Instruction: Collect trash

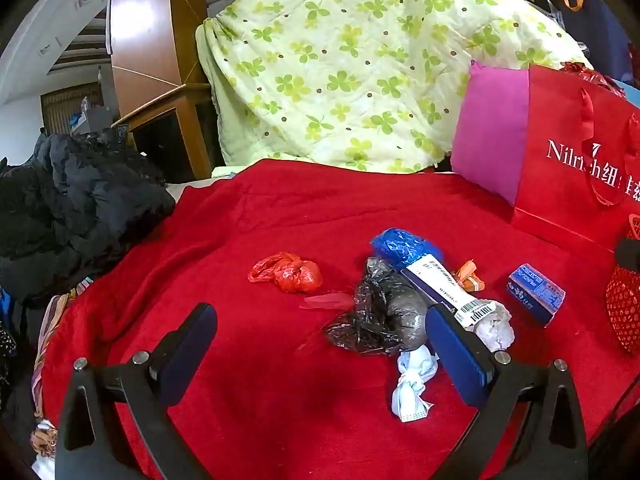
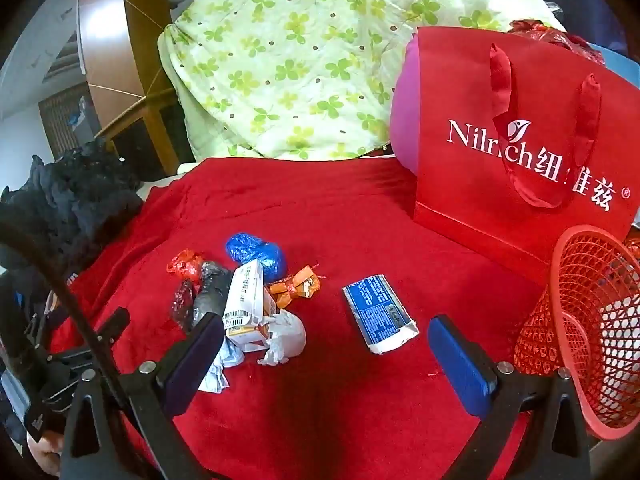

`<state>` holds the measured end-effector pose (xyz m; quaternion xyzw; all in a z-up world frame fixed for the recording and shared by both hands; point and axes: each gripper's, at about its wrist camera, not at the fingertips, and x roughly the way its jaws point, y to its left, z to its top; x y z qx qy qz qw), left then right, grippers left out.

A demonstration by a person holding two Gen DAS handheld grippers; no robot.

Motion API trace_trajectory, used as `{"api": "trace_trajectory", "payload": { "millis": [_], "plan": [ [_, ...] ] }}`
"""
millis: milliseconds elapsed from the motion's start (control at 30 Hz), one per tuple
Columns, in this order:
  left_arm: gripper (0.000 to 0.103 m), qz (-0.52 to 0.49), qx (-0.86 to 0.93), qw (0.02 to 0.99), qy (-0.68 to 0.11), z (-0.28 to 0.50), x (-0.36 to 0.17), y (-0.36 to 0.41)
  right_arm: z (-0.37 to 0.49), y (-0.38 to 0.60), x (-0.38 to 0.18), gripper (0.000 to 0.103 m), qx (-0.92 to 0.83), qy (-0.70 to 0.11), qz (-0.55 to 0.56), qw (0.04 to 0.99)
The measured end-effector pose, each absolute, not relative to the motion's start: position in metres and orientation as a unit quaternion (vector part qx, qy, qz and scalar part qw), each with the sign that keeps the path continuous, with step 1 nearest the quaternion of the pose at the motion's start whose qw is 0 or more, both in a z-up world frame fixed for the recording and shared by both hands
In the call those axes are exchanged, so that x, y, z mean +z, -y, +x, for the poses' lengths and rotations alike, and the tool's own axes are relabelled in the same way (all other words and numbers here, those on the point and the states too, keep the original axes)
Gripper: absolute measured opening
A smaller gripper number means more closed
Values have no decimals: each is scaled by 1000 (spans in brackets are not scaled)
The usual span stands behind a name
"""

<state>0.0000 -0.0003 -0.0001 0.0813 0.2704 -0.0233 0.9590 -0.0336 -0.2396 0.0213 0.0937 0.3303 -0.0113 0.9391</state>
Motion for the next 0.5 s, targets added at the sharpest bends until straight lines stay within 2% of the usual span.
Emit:
{"api": "trace_trajectory", "payload": {
  "millis": [500],
  "plan": [
    [103,96,-34,953,-285,8,-10,18,-16,254,5,103,-22,-317,108,942]
  ]
}}
